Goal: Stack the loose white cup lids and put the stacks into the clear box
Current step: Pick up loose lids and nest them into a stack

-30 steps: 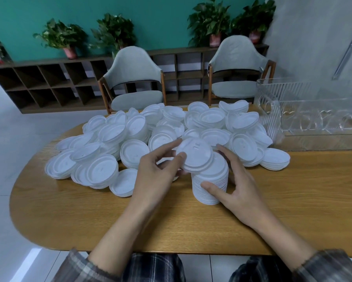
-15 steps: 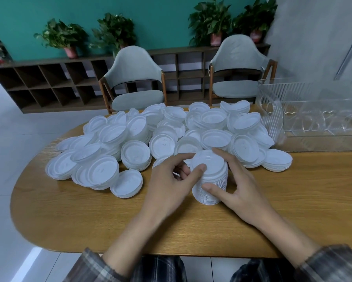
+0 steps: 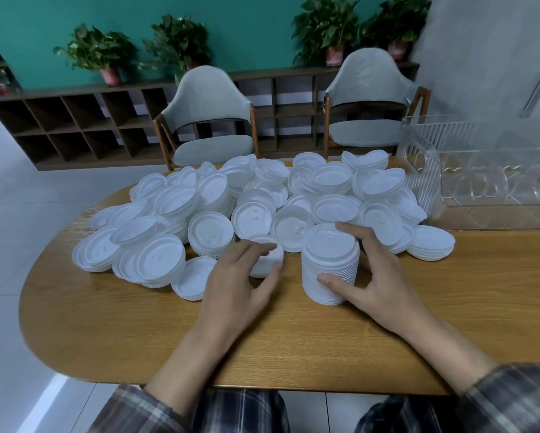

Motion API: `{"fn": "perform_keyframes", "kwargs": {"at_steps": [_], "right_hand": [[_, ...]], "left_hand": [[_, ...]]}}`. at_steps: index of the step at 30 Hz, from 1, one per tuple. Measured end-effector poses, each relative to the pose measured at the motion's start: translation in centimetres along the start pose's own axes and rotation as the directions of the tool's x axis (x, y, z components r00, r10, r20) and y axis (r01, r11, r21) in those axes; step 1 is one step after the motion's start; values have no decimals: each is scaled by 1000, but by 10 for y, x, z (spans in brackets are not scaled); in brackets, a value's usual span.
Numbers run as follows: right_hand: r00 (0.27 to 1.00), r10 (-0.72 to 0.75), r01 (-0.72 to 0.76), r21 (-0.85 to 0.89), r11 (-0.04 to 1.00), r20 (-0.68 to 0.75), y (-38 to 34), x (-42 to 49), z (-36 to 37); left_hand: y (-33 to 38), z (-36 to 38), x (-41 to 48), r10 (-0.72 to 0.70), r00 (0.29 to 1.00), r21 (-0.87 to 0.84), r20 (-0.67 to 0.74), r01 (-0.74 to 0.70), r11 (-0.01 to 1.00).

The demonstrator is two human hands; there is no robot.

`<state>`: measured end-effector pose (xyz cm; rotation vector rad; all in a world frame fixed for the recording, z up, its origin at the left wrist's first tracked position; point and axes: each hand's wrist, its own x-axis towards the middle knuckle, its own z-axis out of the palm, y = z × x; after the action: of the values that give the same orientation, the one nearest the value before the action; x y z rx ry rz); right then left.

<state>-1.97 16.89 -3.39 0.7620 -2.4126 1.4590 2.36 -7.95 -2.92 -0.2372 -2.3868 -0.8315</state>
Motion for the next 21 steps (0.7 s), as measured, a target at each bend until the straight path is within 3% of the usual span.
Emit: {"fn": "perform_keyframes", "kwargs": {"at_steps": [3,12,21], "right_hand": [[1000,-11,10,-7,1000,-28,0,0,2],[998,-11,12,5,1000,-69,-2,-2,7],[997,-3,5,26,1000,-71,-2,-3,6]], "left_hand": [[-16,8,-5,116,993,159,20,-117,980],[-20,19,-9,201,976,212,79,-214,954],[-12,10,-8,-44,999,-55,-29,42,998]]}}
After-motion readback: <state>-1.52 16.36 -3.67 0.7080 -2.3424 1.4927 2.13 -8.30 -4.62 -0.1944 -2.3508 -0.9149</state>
